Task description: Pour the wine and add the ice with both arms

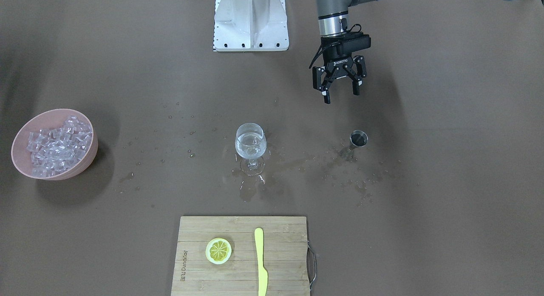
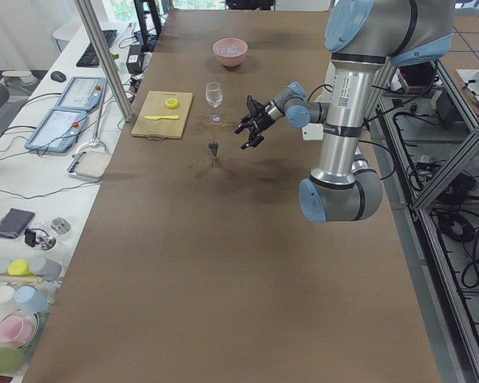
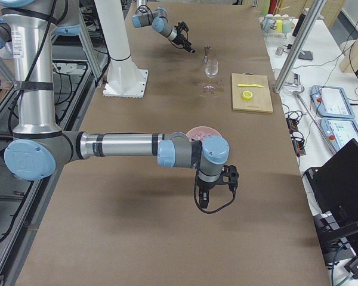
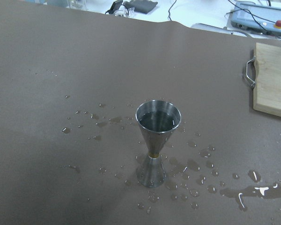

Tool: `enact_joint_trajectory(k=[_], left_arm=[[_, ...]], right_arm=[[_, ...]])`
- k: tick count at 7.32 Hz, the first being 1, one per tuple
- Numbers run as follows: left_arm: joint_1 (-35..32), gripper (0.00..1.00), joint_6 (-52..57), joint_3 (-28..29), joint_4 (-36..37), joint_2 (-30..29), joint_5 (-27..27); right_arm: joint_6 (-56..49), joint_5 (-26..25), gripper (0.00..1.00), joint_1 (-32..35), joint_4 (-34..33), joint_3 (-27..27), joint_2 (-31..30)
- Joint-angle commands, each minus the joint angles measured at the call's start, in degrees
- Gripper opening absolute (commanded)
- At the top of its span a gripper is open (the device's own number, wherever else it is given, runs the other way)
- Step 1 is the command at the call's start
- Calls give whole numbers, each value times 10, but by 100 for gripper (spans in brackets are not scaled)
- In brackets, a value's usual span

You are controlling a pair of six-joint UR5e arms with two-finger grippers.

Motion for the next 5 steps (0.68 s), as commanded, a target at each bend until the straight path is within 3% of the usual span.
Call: enact_joint_trajectory(k=[1, 5], left_arm=[[0, 98, -3, 39, 0, -12, 39], [2, 98, -2, 119, -4, -40, 87]], right_arm=[[1, 16, 100, 0, 0, 2, 0], [1, 28, 100, 0, -1, 1, 5]])
